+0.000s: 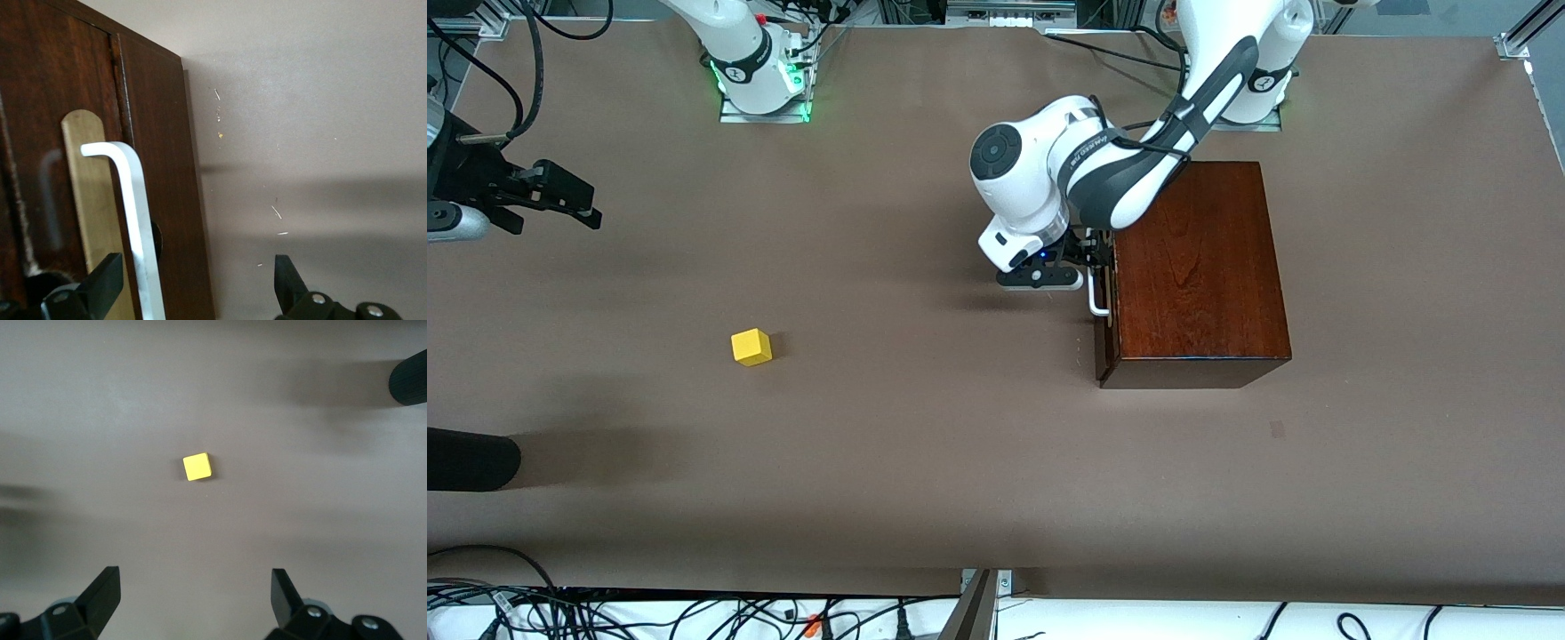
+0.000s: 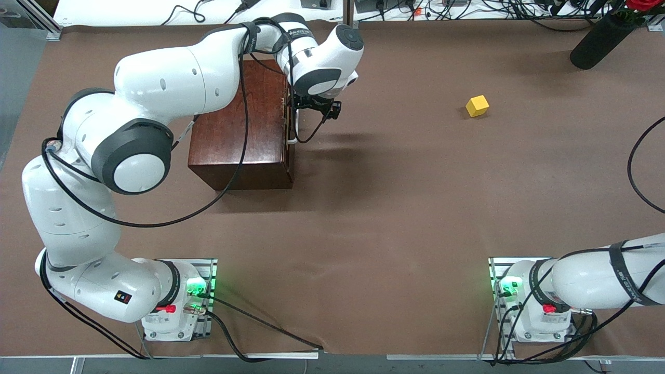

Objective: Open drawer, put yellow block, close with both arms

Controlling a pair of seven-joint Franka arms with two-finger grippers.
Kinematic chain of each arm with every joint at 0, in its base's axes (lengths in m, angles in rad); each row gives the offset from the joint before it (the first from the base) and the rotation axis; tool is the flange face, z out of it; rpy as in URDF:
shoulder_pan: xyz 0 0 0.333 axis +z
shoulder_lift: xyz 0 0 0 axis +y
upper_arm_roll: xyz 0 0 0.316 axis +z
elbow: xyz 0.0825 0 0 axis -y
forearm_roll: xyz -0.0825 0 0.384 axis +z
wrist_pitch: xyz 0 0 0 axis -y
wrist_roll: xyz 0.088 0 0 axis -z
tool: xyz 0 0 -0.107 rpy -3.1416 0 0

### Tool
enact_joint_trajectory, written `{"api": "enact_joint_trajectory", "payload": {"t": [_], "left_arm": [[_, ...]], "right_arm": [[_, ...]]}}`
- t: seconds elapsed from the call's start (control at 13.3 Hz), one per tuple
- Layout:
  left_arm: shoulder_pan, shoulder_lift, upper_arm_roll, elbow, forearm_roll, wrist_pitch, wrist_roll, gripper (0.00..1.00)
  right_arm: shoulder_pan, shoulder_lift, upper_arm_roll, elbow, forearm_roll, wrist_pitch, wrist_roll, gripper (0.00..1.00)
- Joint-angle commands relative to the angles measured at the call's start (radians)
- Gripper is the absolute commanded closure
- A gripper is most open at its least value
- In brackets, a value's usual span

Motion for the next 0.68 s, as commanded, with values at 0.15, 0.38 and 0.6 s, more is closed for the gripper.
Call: {"api": "enact_joint_trajectory", "payload": {"t": [0.15,0.38,0.6], "left_arm": [[0.002,0.018,0.003,0.002,0.025,0.015,-0.063,0.0],[0.0,0.032,0.005,0.005,0.025,0.024,-0.07,0.0],[0.0,0.037,0.003,0.016,0.025,0.03,-0.08,0.0]], "right_arm": [[-0.006,0.006,0.0,0.02,0.013,-0.016,-0.008,0.0],[-0.004,0.006,0.001,0.02,0.016,-0.015,-0.007,0.0],[-0.003,0.006,0.004,0.021,0.017,-0.013,-0.007,0.0]]}}
